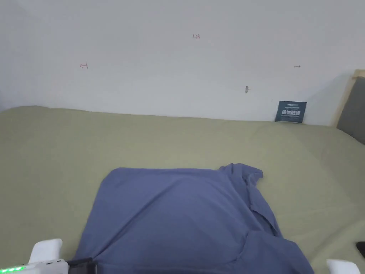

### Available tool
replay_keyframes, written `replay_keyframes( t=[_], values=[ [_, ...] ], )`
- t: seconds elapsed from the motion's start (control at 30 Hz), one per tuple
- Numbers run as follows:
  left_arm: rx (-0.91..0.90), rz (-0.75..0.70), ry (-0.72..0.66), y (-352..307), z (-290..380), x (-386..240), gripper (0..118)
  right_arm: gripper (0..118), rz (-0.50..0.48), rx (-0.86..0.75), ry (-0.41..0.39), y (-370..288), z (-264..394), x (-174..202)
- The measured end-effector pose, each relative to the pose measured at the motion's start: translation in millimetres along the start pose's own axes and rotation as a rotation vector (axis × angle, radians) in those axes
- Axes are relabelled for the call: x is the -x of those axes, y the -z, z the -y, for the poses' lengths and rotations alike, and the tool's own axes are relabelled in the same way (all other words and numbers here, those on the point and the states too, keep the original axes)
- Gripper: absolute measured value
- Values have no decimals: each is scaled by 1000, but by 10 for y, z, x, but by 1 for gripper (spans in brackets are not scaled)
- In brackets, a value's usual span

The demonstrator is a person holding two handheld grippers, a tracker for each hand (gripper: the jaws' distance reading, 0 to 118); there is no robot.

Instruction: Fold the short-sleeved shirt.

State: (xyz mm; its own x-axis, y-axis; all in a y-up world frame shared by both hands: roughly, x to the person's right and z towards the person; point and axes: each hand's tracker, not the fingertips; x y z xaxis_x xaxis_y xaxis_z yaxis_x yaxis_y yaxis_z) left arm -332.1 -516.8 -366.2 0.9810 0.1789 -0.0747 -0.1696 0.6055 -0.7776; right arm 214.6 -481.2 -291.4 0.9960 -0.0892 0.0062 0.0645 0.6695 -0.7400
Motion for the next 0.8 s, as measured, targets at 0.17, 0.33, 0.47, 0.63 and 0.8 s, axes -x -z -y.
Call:
replay_keyframes(
  t=[0.17, 0.33, 0.47, 0.63, 0.8],
  values=[
    [15, 6, 31, 119, 22, -110, 17, 9, -33, 17, 26, 134, 20, -227],
    [-17, 65, -39, -2, 73, -112, 13, 116, -34, 32, 11, 255, 37, -356],
    [-26, 83, -63, -54, 120, -101, 12, 113, 8, 57, -48, 388, 36, -328],
    [-43, 82, -70, -96, 157, -148, 12, 43, 22, 95, -101, 523, 39, -248],
    [-72, 77, -55, -225, 127, -175, 12, 7, 48, -60, -170, 302, -35, -58]
  ],
)
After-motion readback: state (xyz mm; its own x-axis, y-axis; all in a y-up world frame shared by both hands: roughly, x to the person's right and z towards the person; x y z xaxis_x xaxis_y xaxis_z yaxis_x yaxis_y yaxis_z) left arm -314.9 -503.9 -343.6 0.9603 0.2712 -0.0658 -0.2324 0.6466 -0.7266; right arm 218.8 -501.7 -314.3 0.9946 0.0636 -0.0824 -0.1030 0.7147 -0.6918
